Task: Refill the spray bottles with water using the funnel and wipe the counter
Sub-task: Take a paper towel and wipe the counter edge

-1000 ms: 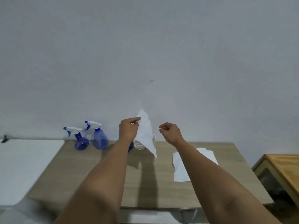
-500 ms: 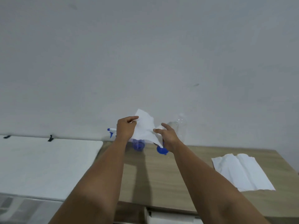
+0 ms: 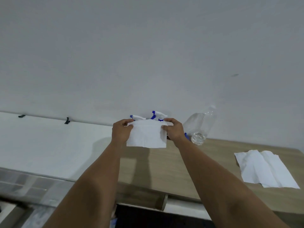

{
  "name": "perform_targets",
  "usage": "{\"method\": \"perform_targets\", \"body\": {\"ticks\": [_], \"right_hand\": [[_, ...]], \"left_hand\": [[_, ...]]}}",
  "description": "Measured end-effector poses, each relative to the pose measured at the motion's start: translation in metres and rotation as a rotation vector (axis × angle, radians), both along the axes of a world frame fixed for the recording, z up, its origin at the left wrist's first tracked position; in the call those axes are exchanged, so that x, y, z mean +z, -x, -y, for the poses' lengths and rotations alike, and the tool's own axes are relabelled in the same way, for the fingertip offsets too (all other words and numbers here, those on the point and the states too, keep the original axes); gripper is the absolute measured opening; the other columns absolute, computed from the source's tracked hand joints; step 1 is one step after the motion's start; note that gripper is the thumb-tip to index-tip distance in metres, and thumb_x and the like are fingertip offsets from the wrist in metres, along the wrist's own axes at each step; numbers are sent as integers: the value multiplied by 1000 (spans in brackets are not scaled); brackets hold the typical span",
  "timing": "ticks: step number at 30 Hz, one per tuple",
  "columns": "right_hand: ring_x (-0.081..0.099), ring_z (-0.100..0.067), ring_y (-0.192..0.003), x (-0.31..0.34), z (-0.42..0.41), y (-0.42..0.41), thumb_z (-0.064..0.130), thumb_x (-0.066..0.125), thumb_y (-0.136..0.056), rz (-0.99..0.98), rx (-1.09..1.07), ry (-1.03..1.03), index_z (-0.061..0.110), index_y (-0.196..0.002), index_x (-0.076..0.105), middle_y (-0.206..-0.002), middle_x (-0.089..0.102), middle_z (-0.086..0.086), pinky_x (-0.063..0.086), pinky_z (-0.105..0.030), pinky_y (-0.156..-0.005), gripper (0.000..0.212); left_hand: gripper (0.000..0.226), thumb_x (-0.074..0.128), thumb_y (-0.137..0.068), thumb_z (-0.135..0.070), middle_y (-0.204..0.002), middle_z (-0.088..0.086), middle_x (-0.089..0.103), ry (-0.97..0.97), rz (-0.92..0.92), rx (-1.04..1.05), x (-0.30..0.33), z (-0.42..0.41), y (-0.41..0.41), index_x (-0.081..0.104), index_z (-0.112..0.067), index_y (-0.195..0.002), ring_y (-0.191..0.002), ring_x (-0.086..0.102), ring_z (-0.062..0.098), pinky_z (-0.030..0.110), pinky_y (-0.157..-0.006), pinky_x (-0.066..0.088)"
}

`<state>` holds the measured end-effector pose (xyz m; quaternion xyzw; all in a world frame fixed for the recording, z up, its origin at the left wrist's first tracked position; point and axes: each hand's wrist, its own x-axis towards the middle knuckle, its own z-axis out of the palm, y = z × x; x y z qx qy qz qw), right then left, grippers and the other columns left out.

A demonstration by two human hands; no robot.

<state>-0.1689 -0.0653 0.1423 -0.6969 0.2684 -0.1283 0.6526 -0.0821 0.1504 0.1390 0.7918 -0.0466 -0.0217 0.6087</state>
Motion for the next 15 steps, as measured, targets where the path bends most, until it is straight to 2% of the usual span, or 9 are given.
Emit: {"method": "perform_targets", "body": {"ticks": [2,3,6,8,11,13,15], "right_hand": [[71,-31,-101,-8,-2,0,0,66,-95,-31,22,12,21,-110,71,-118,72,-15,61,-49,-94,27],[71,-30,-99,-12,-2,0,-1,66,-95,-43,41,-28,18,-110,72,-116,73,-15,62,-47,-92,25],[72,-25,-89,-15,-1,3,-4,71,-92,-104,128,-151,6,-116,74,-109,75,-15,63,-33,-72,26],[72,-27,-91,-17,2,4,-7,74,-89,-144,155,-132,-1,-117,74,-113,75,-18,63,-34,-75,29],[72,-35,-104,-16,5,4,-5,76,-90,-191,161,-27,-3,-108,76,-117,74,-21,63,-42,-88,18],[71,-33,-103,-15,5,4,2,78,-91,-212,176,25,2,-94,77,-111,74,-16,62,-37,-79,4],[66,-26,-96,-14,7,5,9,79,-91,-226,200,81,9,-84,74,-105,72,-10,56,-29,-70,9]], "left_hand": [[32,70,-85,-6,-105,-3,69,-20,-11,-26,-5,-7,0,75,-20,-113,-102,63,10,22,-85,45],[33,71,-85,-6,-105,-4,68,-34,-17,-45,-7,-9,-1,74,-19,-116,-104,62,9,22,-85,45],[35,73,-85,-7,-110,-5,68,-108,-10,-77,-12,-14,-2,73,-17,-118,-106,60,9,22,-90,45],[33,74,-85,-9,-106,-6,68,-175,26,-82,-14,-17,-3,73,-16,-117,-102,61,10,22,-89,45],[19,74,-85,-14,-88,-12,71,-254,78,-106,-16,-20,-4,78,-23,-101,-89,67,13,20,-75,49],[10,74,-85,-17,-81,-15,72,-252,76,-125,-15,-21,-4,78,-26,-88,-83,69,12,25,-72,54],[7,75,-85,-20,-79,-16,71,-260,76,-121,-13,-20,-5,77,-26,-83,-80,68,12,30,-75,55]]}}
